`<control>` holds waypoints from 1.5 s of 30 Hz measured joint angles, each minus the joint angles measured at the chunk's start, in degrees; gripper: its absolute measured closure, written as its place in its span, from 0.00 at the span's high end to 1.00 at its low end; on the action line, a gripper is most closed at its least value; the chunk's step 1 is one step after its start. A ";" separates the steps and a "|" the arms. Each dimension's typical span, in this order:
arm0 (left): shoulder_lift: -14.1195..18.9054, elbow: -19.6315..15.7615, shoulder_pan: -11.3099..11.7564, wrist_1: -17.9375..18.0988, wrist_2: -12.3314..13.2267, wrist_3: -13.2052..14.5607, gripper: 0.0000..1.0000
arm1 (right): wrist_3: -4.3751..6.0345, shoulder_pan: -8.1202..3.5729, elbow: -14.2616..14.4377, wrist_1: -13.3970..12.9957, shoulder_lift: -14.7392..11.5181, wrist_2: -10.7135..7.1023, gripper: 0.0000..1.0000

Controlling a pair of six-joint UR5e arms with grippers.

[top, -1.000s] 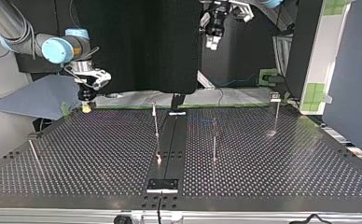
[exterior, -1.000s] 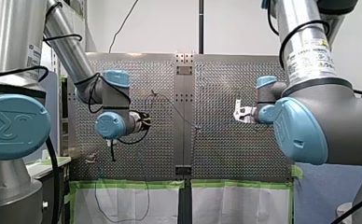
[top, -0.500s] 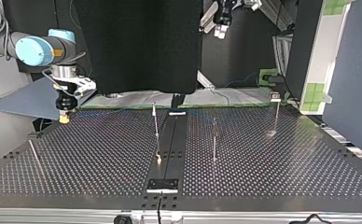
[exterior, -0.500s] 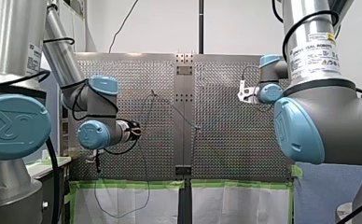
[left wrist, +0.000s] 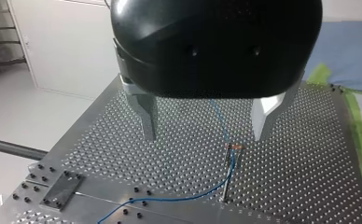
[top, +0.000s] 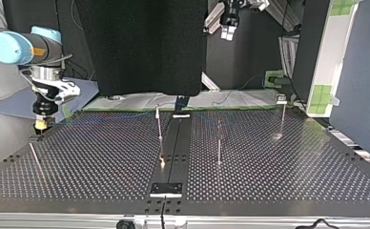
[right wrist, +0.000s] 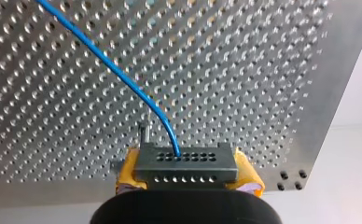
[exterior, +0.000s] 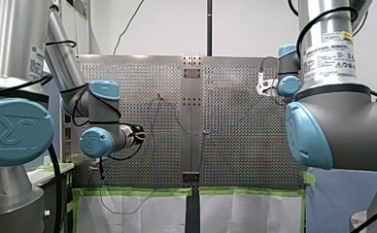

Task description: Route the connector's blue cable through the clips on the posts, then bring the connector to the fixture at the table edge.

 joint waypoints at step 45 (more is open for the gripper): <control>-0.07 1.70 1.71 -4.51 -3.62 2.61 1.00 | -0.64 -8.54 -6.16 6.63 5.45 -11.37 0.00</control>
